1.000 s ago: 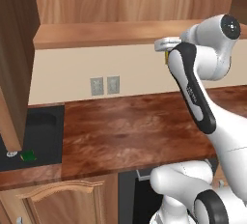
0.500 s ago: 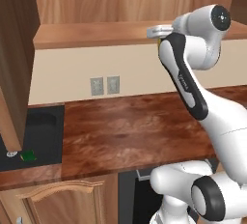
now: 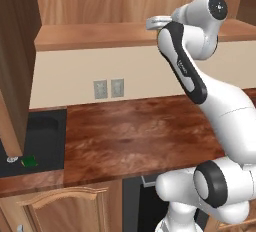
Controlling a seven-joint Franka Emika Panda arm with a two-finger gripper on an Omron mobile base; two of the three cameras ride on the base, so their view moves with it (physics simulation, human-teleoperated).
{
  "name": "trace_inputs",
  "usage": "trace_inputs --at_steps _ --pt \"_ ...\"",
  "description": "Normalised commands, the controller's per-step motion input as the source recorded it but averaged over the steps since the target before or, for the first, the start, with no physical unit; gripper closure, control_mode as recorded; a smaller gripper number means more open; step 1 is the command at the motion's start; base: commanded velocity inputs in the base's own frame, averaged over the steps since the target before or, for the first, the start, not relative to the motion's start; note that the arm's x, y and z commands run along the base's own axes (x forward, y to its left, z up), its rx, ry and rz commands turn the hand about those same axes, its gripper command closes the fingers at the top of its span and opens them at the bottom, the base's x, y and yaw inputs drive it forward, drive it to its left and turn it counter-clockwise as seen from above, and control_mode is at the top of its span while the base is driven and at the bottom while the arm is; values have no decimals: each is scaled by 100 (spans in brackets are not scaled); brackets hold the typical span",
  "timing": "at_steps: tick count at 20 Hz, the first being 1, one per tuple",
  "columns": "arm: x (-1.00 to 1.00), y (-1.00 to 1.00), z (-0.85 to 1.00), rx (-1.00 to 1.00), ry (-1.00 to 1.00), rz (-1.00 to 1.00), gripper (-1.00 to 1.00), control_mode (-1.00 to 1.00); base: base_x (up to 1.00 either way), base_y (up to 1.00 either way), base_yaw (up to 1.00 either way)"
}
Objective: Pick up the sponge and sponge from the sink, and place them back in the cabinet, and close the cabinet doors.
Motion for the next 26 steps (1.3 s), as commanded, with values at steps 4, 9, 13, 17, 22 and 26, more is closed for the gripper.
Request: trace_inputs --at_steps 4,9,13,17,22,26 --pt "46 1 0 3 0 5 100 -100 0 0 0" --pt "50 4 -1 1 0 5 100 -100 0 0 0" --pt "51 12 -1 0 0 1 100 -100 0 0 0" --pt "48 12 -1 0 0 0 100 -100 0 0 0" --pt "46 10 -5 0 0 0 100 -100 0 0 0" --pt "37 6 -13 -1 0 0 100 -100 0 0 0"
